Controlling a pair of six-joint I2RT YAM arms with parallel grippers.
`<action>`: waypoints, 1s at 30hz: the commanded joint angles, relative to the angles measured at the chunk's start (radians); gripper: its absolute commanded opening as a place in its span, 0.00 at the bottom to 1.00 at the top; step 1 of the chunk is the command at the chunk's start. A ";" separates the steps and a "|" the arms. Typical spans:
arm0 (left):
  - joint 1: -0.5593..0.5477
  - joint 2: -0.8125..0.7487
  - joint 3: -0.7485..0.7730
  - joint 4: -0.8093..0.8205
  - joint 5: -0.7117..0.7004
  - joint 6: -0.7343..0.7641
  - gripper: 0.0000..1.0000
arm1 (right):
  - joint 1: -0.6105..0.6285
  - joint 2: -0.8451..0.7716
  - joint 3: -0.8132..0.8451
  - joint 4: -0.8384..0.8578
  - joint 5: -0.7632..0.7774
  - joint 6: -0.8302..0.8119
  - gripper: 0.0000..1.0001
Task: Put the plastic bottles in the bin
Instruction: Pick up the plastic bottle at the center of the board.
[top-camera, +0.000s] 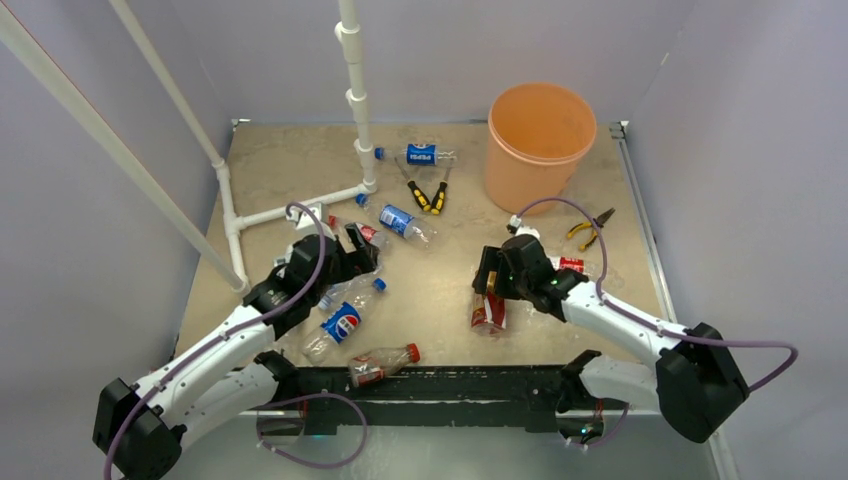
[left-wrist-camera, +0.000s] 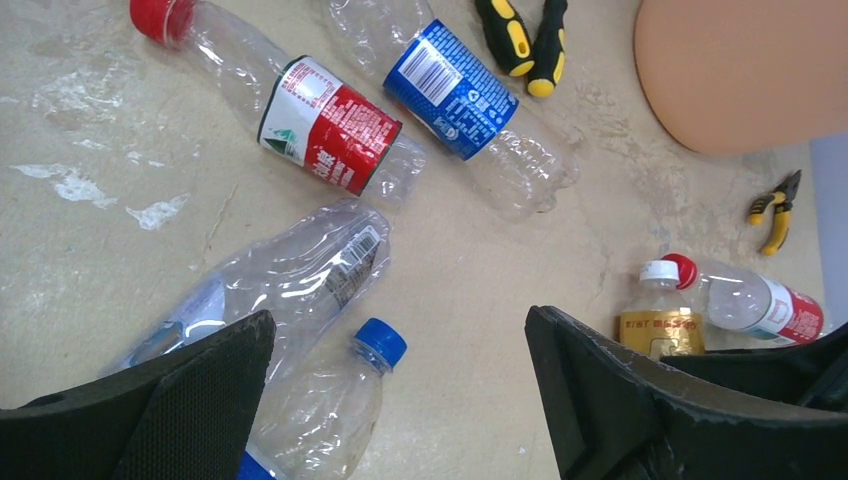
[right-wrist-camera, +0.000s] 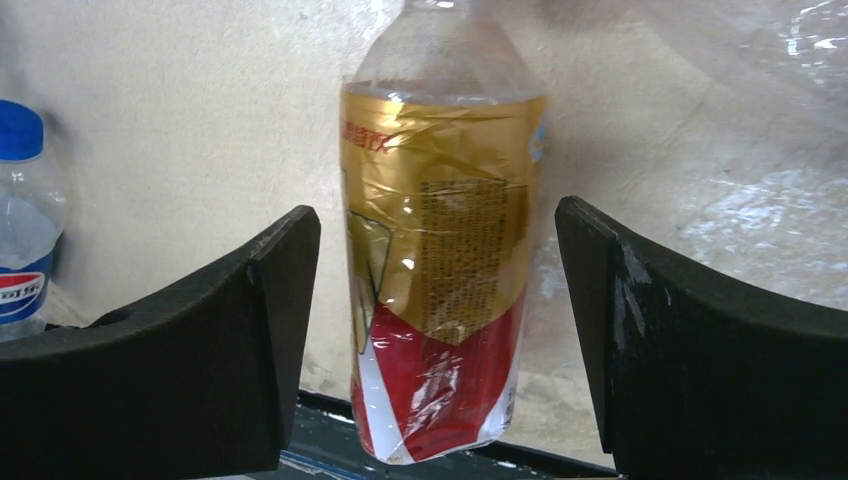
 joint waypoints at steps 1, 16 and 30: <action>-0.005 -0.006 -0.014 0.065 0.027 -0.024 0.96 | 0.041 0.015 0.008 0.046 0.002 0.032 0.86; -0.005 -0.053 -0.039 0.044 0.035 -0.035 0.93 | 0.072 0.031 -0.031 0.116 -0.008 0.039 0.69; -0.004 -0.116 0.036 0.128 0.090 0.032 0.94 | 0.076 -0.389 0.015 0.362 -0.257 -0.215 0.54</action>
